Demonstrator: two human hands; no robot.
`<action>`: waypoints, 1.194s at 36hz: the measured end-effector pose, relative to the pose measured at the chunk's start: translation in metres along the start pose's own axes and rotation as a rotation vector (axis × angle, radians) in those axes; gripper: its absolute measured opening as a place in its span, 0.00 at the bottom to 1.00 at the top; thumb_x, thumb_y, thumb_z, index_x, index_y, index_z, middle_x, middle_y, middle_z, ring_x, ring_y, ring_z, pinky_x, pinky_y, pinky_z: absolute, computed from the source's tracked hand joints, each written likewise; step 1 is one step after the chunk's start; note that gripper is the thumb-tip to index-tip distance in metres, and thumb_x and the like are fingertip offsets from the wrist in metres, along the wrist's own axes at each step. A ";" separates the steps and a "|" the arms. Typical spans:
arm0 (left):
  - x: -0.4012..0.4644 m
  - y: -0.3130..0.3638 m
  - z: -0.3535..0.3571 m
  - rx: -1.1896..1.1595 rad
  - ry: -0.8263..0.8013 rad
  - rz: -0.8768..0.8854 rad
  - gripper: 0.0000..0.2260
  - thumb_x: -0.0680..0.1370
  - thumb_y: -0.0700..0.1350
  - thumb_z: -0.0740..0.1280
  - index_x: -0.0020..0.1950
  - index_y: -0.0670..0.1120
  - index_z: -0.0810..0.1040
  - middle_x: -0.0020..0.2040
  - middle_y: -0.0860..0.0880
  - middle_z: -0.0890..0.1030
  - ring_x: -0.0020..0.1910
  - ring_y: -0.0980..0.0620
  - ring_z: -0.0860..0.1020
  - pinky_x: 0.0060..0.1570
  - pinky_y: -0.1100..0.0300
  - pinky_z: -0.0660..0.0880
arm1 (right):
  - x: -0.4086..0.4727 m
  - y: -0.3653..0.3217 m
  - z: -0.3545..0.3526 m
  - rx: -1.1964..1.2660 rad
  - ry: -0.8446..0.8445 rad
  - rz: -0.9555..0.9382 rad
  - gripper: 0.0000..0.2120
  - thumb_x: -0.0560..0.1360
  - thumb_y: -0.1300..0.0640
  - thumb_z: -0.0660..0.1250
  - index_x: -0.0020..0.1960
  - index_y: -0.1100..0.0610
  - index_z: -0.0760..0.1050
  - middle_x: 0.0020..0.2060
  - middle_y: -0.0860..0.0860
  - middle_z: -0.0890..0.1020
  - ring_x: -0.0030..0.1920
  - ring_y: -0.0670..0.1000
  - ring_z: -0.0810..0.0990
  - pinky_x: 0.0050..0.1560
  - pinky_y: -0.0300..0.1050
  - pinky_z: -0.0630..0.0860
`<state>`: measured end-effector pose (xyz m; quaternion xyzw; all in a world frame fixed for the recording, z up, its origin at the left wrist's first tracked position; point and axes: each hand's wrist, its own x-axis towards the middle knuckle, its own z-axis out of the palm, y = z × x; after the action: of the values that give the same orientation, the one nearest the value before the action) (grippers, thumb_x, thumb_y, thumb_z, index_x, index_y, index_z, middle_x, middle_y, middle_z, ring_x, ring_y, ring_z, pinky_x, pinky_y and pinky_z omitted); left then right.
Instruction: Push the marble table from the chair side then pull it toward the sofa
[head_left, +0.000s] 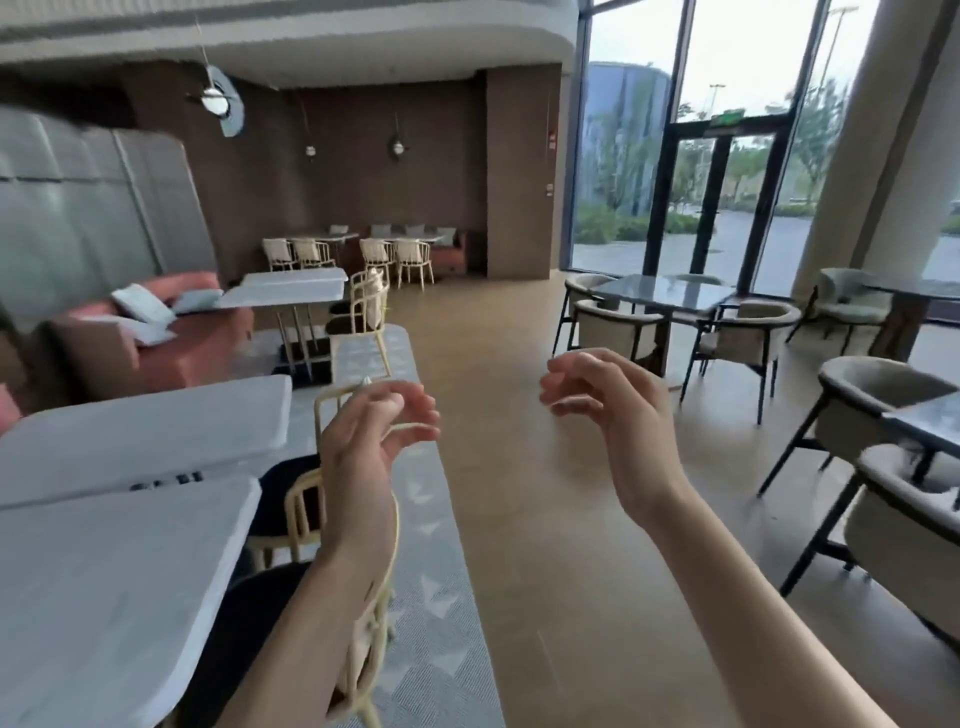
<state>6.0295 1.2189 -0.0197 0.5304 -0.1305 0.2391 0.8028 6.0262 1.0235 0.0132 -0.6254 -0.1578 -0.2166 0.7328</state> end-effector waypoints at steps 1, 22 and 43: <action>0.021 -0.012 0.005 0.015 0.017 0.005 0.09 0.74 0.42 0.63 0.45 0.40 0.82 0.44 0.37 0.81 0.44 0.41 0.80 0.45 0.49 0.77 | 0.027 0.012 -0.001 0.002 -0.020 0.004 0.12 0.74 0.55 0.63 0.41 0.57 0.84 0.37 0.55 0.84 0.40 0.53 0.82 0.42 0.42 0.77; 0.535 -0.299 -0.021 0.159 0.321 0.144 0.10 0.74 0.42 0.63 0.46 0.38 0.80 0.39 0.44 0.81 0.38 0.46 0.79 0.43 0.46 0.77 | 0.569 0.359 0.112 0.041 -0.403 0.053 0.12 0.74 0.54 0.64 0.44 0.62 0.83 0.38 0.55 0.84 0.40 0.52 0.82 0.43 0.43 0.78; 0.951 -0.513 -0.097 0.384 0.715 0.249 0.09 0.73 0.42 0.64 0.39 0.47 0.83 0.36 0.45 0.81 0.37 0.47 0.79 0.42 0.53 0.76 | 1.013 0.642 0.263 0.370 -0.677 0.120 0.11 0.75 0.57 0.63 0.44 0.59 0.83 0.38 0.54 0.83 0.42 0.54 0.81 0.45 0.49 0.76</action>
<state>7.1025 1.3752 -0.0230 0.5342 0.1400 0.5233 0.6490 7.2347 1.2401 0.0215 -0.5270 -0.3902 0.0775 0.7510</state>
